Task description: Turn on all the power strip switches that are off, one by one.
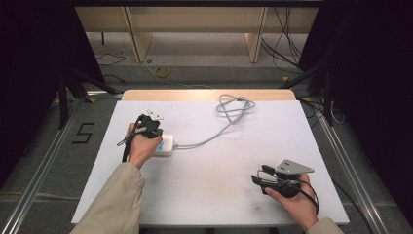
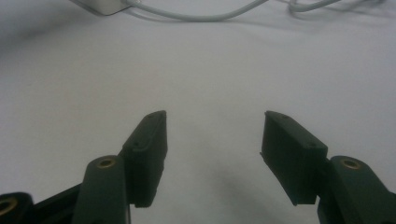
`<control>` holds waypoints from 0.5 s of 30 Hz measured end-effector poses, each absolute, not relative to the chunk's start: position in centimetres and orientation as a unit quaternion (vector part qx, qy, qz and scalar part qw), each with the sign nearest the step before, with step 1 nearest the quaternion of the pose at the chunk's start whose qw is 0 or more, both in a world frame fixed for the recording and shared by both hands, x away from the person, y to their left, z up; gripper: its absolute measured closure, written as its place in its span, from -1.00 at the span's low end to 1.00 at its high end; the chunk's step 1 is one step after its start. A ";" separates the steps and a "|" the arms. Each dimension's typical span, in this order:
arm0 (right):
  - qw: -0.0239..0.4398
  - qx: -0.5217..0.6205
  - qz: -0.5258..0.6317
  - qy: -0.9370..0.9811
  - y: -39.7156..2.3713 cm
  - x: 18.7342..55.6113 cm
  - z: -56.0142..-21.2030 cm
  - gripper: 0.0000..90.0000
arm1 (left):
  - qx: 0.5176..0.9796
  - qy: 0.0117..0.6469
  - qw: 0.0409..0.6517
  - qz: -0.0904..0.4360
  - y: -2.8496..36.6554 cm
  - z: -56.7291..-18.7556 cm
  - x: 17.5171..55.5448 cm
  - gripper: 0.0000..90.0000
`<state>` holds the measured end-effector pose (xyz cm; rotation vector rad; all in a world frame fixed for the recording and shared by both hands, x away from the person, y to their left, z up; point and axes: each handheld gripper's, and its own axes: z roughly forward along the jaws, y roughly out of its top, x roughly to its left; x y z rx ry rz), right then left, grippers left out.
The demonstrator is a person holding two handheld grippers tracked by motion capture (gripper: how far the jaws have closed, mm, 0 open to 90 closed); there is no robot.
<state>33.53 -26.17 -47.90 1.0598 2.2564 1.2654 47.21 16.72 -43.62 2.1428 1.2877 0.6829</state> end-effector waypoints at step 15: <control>0.172 0.376 0.446 0.794 -26.2 33.5 -47.9 -0.08 | 0.797 0.485 0.266 0.242 16.7 -43.9 48.0 0.99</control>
